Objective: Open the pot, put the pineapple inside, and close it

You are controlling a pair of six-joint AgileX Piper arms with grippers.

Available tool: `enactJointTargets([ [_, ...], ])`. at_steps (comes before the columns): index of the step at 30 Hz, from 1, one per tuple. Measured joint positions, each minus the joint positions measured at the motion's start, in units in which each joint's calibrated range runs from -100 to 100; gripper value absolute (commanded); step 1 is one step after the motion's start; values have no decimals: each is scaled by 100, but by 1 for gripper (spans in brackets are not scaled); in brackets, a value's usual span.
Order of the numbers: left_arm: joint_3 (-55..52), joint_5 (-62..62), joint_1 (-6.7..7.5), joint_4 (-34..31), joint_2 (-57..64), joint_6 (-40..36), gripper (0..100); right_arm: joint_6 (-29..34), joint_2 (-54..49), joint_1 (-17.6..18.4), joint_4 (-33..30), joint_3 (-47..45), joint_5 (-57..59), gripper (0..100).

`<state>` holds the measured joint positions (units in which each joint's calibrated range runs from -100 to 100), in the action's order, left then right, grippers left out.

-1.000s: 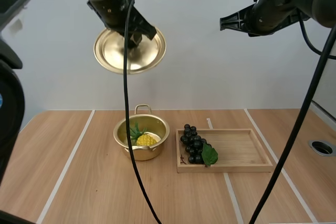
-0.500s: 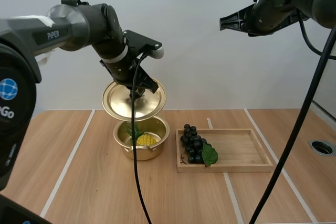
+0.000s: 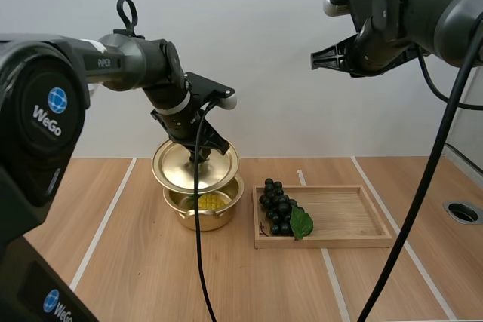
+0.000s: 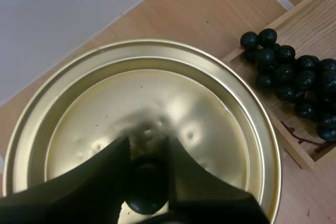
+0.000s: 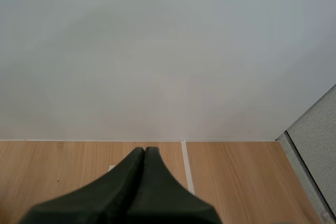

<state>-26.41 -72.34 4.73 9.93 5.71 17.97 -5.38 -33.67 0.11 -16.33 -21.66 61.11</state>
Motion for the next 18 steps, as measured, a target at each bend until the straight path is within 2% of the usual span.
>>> enactJointTargets([
  [18, -311, 479, 0, 216, -425, 175, 0, 0, 0, 0, 0, -147, -229, 0],
])
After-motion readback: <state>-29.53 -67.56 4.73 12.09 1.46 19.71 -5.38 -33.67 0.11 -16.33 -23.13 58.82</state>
